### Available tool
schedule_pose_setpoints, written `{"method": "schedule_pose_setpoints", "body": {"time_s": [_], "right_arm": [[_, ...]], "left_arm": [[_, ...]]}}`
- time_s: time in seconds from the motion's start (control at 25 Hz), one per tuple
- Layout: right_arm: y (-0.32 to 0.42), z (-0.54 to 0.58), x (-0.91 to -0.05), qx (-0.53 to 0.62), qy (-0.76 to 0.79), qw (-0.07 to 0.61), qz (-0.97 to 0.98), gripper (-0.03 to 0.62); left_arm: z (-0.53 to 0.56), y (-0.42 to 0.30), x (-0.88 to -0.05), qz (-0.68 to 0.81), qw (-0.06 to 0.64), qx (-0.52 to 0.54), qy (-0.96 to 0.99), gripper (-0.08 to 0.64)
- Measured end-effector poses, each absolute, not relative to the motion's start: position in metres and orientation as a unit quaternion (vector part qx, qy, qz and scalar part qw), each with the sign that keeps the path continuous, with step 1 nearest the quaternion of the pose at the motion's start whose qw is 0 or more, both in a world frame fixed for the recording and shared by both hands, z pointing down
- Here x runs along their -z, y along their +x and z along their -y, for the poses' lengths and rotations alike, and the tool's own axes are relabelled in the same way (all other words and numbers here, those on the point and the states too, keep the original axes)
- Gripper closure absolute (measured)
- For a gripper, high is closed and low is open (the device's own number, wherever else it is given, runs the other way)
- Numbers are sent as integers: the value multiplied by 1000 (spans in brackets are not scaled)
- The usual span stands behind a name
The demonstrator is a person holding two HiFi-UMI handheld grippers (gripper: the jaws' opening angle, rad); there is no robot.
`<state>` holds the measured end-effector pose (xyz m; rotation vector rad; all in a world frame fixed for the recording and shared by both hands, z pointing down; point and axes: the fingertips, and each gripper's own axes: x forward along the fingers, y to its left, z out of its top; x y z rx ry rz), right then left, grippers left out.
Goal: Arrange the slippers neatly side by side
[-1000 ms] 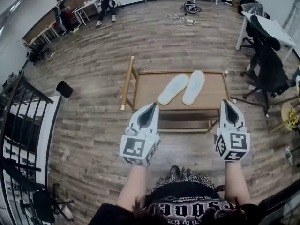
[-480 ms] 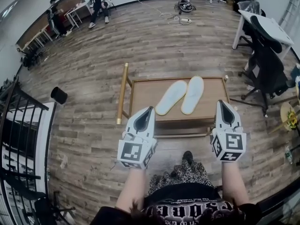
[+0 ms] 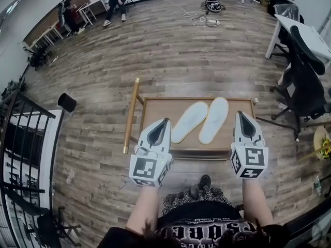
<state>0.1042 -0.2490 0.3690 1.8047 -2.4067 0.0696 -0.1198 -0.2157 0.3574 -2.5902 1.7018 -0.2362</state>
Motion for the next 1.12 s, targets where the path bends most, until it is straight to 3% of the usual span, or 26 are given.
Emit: {"method": "schedule_pose_setpoints", "body": {"time_s": [0.88, 0.96, 1.12], "right_arm": [[101, 340, -406, -65, 617, 94, 779, 584], [102, 346, -419, -92, 621, 101, 772, 498], [106, 355, -461, -159, 628, 123, 752, 443]], "left_arm": [[312, -131, -360, -533, 9, 83, -842, 558], [318, -133, -361, -530, 10, 84, -844, 558], [327, -139, -368, -532, 5, 88, -842, 558]]}}
